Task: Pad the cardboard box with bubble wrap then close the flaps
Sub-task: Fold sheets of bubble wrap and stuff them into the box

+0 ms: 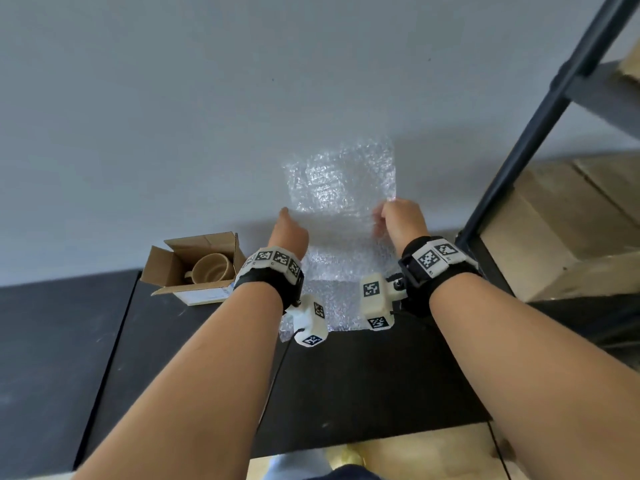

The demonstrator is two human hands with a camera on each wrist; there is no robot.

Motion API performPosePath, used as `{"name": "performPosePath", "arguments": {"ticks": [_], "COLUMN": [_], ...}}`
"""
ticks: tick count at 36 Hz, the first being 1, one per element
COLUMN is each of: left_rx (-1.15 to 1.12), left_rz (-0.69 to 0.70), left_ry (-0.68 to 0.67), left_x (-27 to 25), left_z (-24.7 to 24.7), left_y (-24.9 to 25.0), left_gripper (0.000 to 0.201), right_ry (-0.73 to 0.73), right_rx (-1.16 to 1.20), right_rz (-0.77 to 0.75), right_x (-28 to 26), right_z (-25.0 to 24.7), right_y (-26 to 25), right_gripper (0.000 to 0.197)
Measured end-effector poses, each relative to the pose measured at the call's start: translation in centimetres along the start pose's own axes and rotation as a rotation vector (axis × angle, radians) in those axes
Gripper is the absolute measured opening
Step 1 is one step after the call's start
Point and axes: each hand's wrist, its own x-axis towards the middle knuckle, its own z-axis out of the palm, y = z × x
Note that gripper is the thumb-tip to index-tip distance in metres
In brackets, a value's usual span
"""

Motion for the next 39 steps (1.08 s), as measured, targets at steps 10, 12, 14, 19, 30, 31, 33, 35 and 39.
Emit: {"name": "performPosePath", "arguments": {"ticks": [10,12,14,19,30,31,33,35,39], "left_rx": [-0.163,-0.124,-0.080,0.030,0.290,0.300,0.308,0.295,0.144], "left_rz": [-0.066,-0.034,0.003,0.079,0.132,0.139,0.145,0.134,0.058], "left_ry": [0.076,0.126,0.138,0.062,0.209,0.220,0.235,0.229,0.181], "left_x": [-0.1,-0.2,-0.3,-1.1,-0.7,-0.6,-0.6,-0.5,-0.9], "left_z": [-0.3,-0.4,-0.7,-1.4,-1.9,-1.9,-2.1,-2.3,-2.9], "left_y": [-0.7,-0.9,-1.1,-1.0,-1.3,-1.3,-1.5,-1.5,-1.0], "left_gripper": [0.068,0.070,0.074,0.082,0.026,0.024,0.023,0.024,0.026], "right_ry": [0.041,-0.004,-0.044,-0.117,0.000,0.015,0.030,0.055,0.008], "right_rx": [-0.052,-0.042,-0.086,-0.272,-0.483,-0.502,-0.520,-0.513,-0.453], "right_rz": [-0.031,-0.036,-0.085,-0.154,-0.245,-0.243,-0.239,-0.234,-0.198], "right_x": [0.5,0.4,0.2,0.9,1.2,1.3,1.5,1.7,1.5], "right_z": [-0.7,-0.9,-0.9,-0.5,-0.4,-0.4,-0.3,0.0,0.7], "right_y": [2.3,2.4,2.5,2.9,3.3,3.3,3.3,3.3,2.7], "right_gripper": [0.034,0.063,0.078,0.069,0.029,0.025,0.017,0.007,0.005]}}
